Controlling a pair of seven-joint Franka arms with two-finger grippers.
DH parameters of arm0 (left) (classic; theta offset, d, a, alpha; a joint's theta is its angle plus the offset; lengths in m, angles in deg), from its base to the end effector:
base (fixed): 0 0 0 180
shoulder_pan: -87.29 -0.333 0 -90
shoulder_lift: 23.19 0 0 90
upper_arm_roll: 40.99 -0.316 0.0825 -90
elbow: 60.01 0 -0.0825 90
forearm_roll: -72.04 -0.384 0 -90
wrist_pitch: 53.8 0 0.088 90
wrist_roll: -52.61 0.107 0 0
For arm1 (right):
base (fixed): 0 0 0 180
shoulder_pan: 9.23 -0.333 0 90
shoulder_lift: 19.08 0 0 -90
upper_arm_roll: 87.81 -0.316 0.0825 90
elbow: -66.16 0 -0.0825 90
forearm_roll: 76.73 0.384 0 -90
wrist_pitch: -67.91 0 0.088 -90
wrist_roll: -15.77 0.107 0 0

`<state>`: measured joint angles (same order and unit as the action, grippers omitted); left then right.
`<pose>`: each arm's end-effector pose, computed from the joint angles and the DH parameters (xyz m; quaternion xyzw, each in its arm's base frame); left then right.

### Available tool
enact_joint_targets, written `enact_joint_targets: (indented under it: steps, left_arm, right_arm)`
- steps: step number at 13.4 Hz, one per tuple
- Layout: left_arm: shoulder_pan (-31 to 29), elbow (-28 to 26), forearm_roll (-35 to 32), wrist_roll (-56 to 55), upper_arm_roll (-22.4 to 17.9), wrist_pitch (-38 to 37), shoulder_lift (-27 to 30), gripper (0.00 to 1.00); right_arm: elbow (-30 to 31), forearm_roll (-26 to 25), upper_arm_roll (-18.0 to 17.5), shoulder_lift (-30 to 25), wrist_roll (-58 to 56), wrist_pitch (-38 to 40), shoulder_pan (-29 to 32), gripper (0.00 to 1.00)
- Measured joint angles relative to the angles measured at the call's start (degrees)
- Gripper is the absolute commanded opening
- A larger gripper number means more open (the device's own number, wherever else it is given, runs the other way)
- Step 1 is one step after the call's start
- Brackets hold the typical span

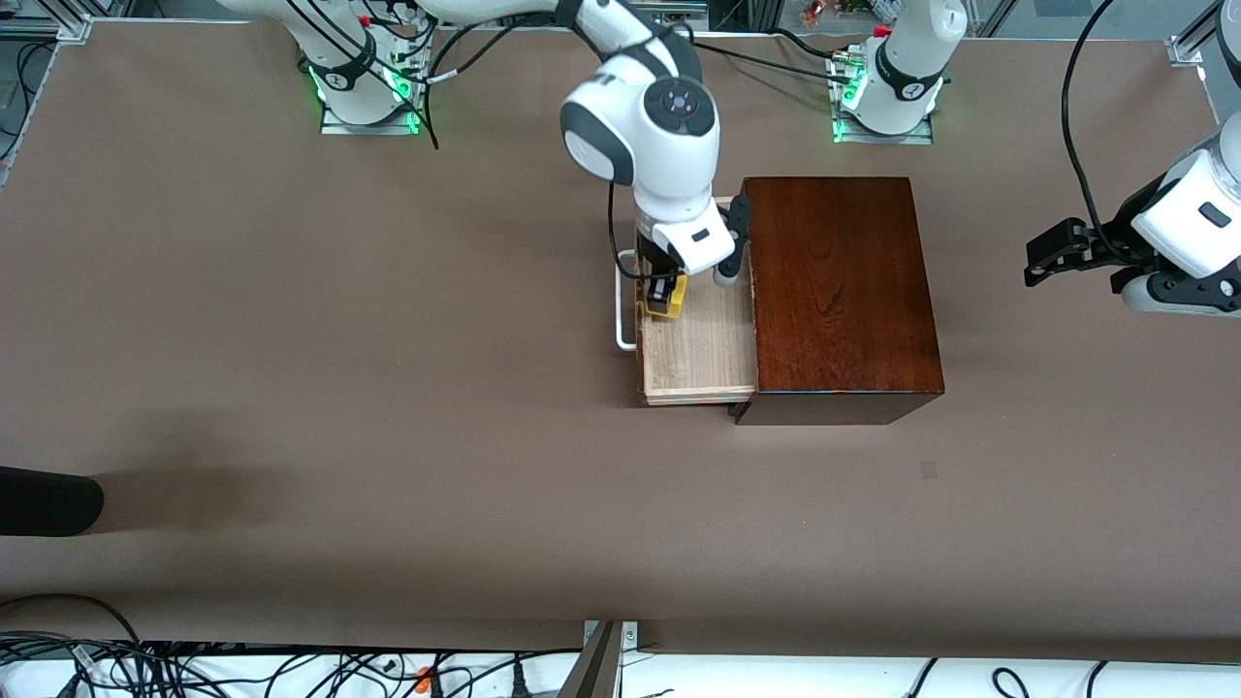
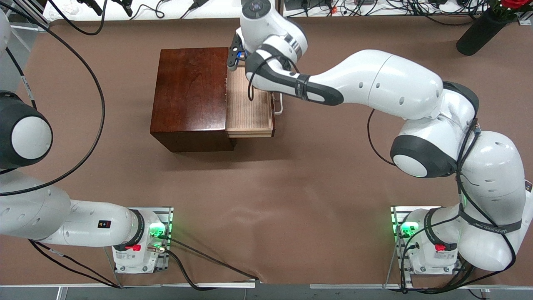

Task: Open drawer, take yellow block, close drawer
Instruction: 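Lower the right gripper and grasp the yellow cube, then lift the yellow cube out of the drawer with the right gripper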

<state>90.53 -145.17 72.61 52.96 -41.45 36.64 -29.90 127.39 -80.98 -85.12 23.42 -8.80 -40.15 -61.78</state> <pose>0.5899 -0.0300 0.5980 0.9995 -0.0272 -0.0126 0.0042 0.4871 0.5870 0.4000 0.7844 0.6169 0.0485 0.0417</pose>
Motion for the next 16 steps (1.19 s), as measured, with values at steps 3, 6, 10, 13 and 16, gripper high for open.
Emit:
enact_joint_targets:
  steps: [3,6,10,13,16]
  left_arm:
    - [0.09,0.04,0.0,0.0,0.02,0.02,0.0,1.0]
    - [0.07,0.05,0.0,0.0,-0.02,0.03,0.0,1.0]
    - [0.95,0.1,0.6,0.0,0.11,0.19,0.0,1.0]
    - [3.58,0.28,0.9,0.0,1.1,0.44,0.0,1.0]
    - [4.68,1.07,0.92,-0.09,4.46,0.44,0.01,1.0]
  right_arm:
    - [-3.65,-0.05,1.69,-4.6,0.74,6.7,0.75,0.0]
    - [-3.77,-0.07,3.84,-10.2,0.78,11.2,5.5,0.0]
    - [-3.52,1.44,8.23,-15.61,0.07,14.82,11.44,0.0]
    - [-3.04,8.5,11.02,-17.42,-6.5,19.22,19.34,0.0]
    - [-2.56,14.17,11.56,-17.59,-11.13,21.96,30.21,0.0]
